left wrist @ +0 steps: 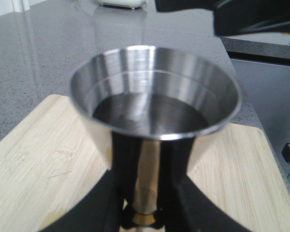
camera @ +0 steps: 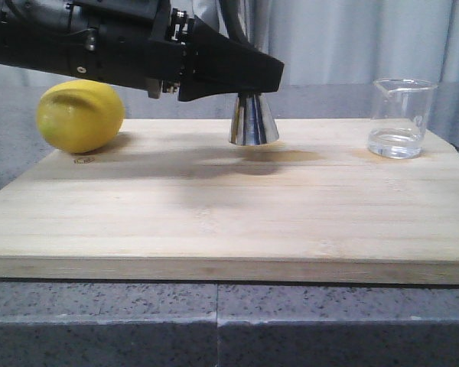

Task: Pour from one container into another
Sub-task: 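Lower the jigger onto the board with the left gripper and release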

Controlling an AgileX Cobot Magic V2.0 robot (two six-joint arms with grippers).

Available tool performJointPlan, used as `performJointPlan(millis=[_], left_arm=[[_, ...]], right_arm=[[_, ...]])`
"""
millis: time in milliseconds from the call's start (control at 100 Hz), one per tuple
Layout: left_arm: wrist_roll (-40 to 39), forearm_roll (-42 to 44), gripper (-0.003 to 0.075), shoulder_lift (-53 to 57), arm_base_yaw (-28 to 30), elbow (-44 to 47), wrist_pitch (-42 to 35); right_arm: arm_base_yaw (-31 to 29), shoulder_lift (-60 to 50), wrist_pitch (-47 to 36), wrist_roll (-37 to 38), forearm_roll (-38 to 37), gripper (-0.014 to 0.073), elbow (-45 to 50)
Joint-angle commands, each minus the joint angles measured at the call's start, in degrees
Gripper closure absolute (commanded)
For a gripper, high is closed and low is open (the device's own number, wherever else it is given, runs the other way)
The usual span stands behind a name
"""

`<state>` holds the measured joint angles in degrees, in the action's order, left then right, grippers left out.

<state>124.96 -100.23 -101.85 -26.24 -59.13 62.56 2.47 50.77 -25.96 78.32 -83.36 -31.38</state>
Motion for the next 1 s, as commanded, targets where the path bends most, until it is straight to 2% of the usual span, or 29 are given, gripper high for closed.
performJointPlan(millis=[0,720,990], left_arm=[[-0.3,-3.8,0.0661,2.3,-0.5,-1.8,3.7],[-0.3,-4.1,0.0661,2.3,-0.5,-1.8,3.8],[-0.3,-3.8,0.0661,2.2,-0.5,-1.8,-1.6]], right_arm=[[-0.4,-2.0,-0.5,0.7,0.0,-0.0006,-1.3],[-0.4,-3.1,0.3,0.7,-1.4,-0.0006,-1.3],[-0.4,-3.1,0.5,0.7,-1.4,-0.0006,-1.3]])
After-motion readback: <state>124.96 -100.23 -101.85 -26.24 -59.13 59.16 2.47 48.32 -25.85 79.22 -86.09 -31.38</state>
